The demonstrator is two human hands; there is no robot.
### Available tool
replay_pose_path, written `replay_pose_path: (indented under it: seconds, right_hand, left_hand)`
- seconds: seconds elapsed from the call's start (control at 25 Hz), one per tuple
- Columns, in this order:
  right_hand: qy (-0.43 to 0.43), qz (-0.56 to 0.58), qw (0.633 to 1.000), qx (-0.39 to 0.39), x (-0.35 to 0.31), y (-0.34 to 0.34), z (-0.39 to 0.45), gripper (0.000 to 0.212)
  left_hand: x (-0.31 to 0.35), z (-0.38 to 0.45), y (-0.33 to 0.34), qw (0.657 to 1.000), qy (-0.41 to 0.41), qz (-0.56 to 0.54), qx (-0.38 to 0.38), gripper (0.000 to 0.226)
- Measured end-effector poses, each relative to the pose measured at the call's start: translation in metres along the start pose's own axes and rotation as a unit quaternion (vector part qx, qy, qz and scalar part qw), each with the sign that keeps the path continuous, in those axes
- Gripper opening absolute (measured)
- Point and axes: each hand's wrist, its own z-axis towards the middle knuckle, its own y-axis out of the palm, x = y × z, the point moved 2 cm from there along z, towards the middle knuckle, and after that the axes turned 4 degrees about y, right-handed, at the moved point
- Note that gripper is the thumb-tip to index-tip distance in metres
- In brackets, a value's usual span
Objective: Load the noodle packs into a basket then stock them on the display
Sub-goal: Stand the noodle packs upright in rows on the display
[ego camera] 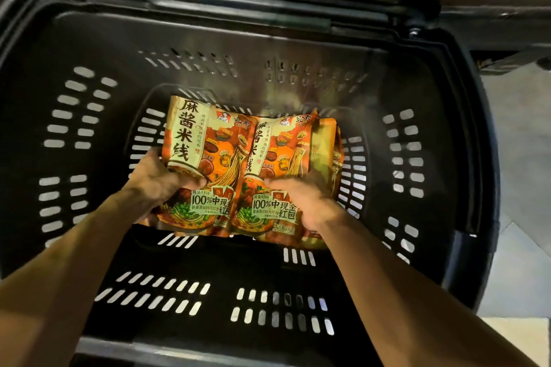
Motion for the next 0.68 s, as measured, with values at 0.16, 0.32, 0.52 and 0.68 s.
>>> replay_pose_path:
  seconds: [0.16,0.32,0.52,0.68]
  right_hand:
    - [0.014,-0.014,1.000,0.013,-0.011,-0.004,-0.008,0.060]
    - [-0.021,-0.003,1.000,-0.008,-0.002,-0.011,-0.024,0.051]
    - [-0.059,0.015,0.996,-0.061,-0.014,-0.032,-0.091,0.033]
    - [-0.138,-0.011,0.986,-0.095,-0.048,-0.062,-0.183,0.023]
  left_hand:
    - [0.003,-0.011,-0.001,1.000,-0.018,0.010,0.014,0.065]
    - [0.016,-0.034,-0.009,1.000,-0.011,-0.026,-0.012,0.061]
    - [0.027,-0.090,-0.028,0.995,0.000,-0.097,0.023,0.048]
    - [0.062,-0.167,-0.069,0.988,0.016,-0.137,0.069,0.049]
